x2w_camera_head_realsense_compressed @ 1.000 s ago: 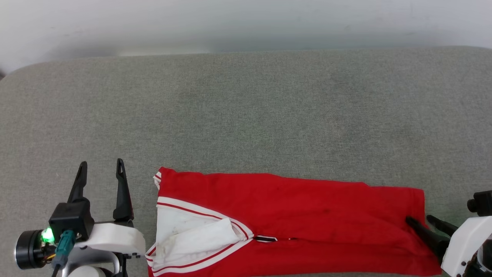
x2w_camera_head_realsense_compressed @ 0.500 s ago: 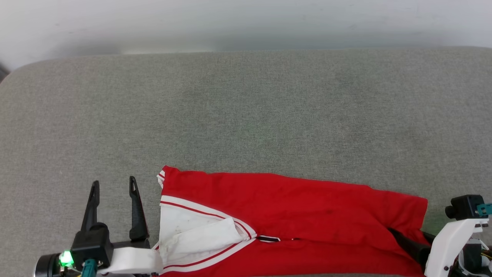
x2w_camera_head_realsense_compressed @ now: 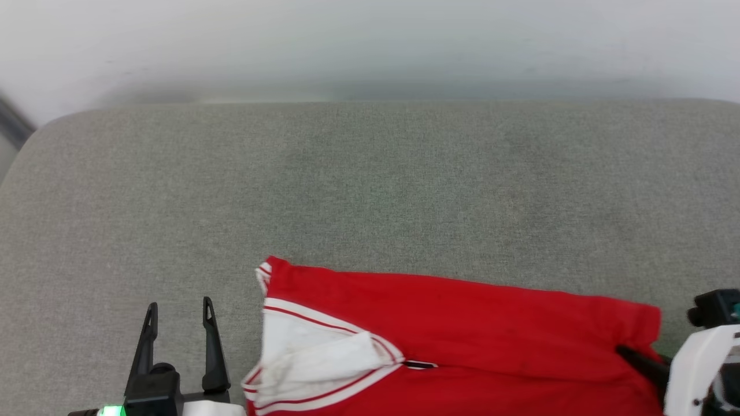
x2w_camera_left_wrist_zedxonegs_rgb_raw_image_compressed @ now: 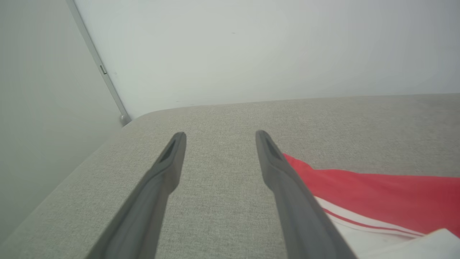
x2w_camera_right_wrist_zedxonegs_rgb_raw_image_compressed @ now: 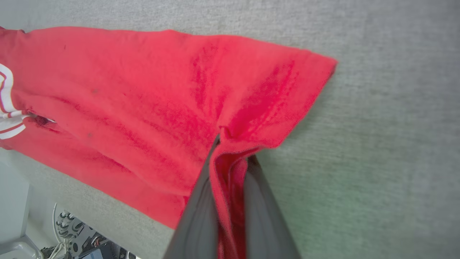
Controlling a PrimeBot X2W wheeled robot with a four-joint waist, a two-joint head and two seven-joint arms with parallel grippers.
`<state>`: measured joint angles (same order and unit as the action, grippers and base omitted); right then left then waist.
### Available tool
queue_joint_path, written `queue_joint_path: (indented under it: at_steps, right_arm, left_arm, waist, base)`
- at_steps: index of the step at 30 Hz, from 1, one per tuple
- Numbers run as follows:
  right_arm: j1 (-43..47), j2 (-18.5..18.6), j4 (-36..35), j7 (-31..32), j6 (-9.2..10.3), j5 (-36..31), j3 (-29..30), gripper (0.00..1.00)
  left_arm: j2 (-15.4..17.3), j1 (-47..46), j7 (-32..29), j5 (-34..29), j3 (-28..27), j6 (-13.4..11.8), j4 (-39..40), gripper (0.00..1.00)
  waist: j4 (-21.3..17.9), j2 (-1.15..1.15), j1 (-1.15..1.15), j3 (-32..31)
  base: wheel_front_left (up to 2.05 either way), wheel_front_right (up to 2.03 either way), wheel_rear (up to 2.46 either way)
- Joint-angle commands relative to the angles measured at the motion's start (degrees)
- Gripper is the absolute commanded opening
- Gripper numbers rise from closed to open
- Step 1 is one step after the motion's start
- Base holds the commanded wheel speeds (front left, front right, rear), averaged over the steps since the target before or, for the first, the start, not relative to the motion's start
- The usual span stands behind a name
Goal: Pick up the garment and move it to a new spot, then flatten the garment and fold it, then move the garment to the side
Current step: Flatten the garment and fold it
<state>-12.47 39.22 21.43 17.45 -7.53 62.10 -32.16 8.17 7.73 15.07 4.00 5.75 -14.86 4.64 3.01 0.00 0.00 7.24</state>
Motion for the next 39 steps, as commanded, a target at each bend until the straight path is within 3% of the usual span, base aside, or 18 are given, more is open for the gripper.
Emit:
queue_joint_path:
  at_steps: [1,8,14,20,23,29,34,39]
  right_arm:
    - [-0.2,2.2,0.1,0.7,0.08,-0.2,1.3,0.00]
    - [-1.3,8.0,3.0,4.4,0.07,-2.2,5.0,0.00]
    - [-0.9,8.2,0.0,9.1,0.05,-1.8,5.3,0.00]
    - [0.6,7.1,-8.4,12.1,0.05,0.6,4.7,0.00]
    - [0.2,5.5,-15.7,14.2,0.05,2.6,3.6,0.00]
    - [-6.6,2.2,-24.5,17.9,0.05,-2.2,-2.2,0.00]
    - [-15.0,-3.6,-24.4,20.7,0.05,-6.4,-9.5,0.00]
    - [-23.3,-11.0,-18.8,20.9,0.05,-9.7,-17.0,0.00]
  left_arm:
    - [-0.5,1.0,0.1,-0.9,-0.2,0.6,0.0,1.00]
    - [-1.3,2.5,0.1,-2.2,-0.7,1.7,-0.6,1.00]
    - [-1.8,3.0,0.1,-3.0,-0.6,2.3,-1.3,1.00]
    - [-2.1,3.4,0.1,-3.2,-0.7,2.6,-1.5,1.00]
    - [-2.3,3.4,0.1,-3.2,-0.9,2.5,-1.5,1.00]
    - [-2.5,1.6,0.1,-3.3,-1.1,3.1,-1.4,1.00]
    - [-2.6,-0.1,0.1,-3.3,-0.8,3.6,-1.3,1.00]
    - [-2.9,-1.5,0.1,-3.2,-0.6,4.0,-1.5,1.00]
  waist:
    - [-0.1,0.00,0.00,-0.8]
    - [-0.6,0.00,0.00,-2.0]
    - [-0.7,0.00,0.00,-2.8]
    - [-0.4,0.00,0.00,-3.3]
    - [-0.5,0.00,0.00,-3.1]
    - [-0.3,0.00,0.00,-1.6]
    - [0.3,0.00,0.00,0.2]
    - [0.9,0.00,0.00,2.4]
  base:
    - [0.00,0.00,0.00]
    - [0.00,0.00,0.00]
    - [0.00,0.00,0.00]
    - [0.00,0.00,0.00]
    - [0.00,0.00,0.00]
    - [0.00,0.00,0.00]
    - [0.00,0.00,0.00]
    - [0.00,0.00,0.00]
